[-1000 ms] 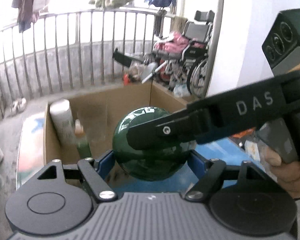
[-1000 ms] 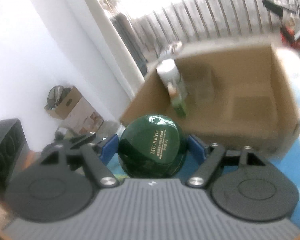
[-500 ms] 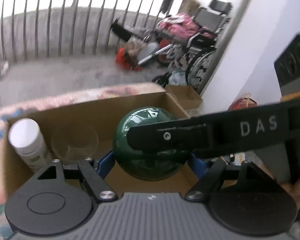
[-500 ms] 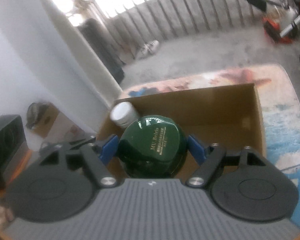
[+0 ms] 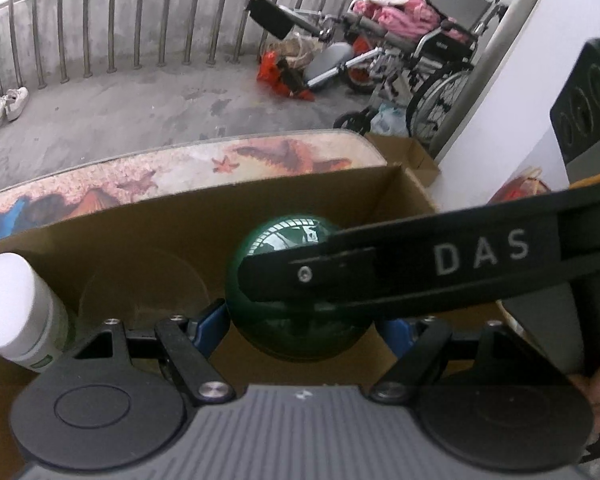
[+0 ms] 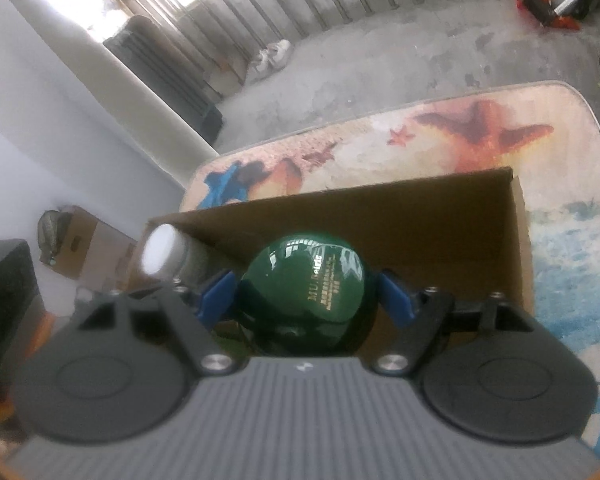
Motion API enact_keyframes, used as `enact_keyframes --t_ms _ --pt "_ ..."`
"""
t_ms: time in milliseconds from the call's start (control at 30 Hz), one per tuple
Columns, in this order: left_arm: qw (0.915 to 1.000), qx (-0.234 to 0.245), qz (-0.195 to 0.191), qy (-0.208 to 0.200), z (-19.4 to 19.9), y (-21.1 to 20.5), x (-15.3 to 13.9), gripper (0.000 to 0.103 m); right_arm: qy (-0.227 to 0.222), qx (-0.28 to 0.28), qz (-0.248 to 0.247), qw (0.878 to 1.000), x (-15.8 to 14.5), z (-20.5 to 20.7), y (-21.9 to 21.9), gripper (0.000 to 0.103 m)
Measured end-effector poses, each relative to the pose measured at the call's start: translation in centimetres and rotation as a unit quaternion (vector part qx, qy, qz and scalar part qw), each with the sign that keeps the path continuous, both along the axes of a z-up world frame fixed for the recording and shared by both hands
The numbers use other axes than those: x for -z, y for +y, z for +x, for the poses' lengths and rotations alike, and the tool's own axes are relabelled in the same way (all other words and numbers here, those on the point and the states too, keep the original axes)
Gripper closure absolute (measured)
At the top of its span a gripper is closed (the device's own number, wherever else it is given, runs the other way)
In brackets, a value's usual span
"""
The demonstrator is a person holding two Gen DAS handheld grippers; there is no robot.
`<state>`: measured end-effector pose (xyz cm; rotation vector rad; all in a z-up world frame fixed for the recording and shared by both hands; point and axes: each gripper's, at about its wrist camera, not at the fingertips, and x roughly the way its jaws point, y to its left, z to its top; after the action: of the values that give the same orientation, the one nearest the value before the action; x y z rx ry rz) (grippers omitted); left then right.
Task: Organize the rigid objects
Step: 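Lift the green jar with the right gripper and lower it into the box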
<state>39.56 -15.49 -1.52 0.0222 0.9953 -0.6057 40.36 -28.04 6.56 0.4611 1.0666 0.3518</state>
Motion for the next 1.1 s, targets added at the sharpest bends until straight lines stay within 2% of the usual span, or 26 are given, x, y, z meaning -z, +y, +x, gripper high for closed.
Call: enact_keyframes --t_ms 200,300,600,1100 --pt "0.9983 0.014 0.053 -0.021 0.1 -1.7 0.4 0.023 0.018 -0.002 -0.008 1.000 1.6 0.9 0.0 0.022" --pt "0.9973 0.018 0.067 -0.025 0.0 -2.1 0.3 0.023 0.022 -0.008 -0.018 1.000 2.0 1.4 0.4 0.021" --pt "0.9957 0.023 0.085 -0.027 -0.1 -2.8 0.1 0.021 0.024 -0.011 -0.019 0.999 2.3 1.6 0.3 0.021" --pt "0.9948 0.025 0.095 -0.026 -0.2 -3.5 0.0 0.020 0.034 -0.009 -0.013 0.999 3.0 1.7 0.4 0.021"
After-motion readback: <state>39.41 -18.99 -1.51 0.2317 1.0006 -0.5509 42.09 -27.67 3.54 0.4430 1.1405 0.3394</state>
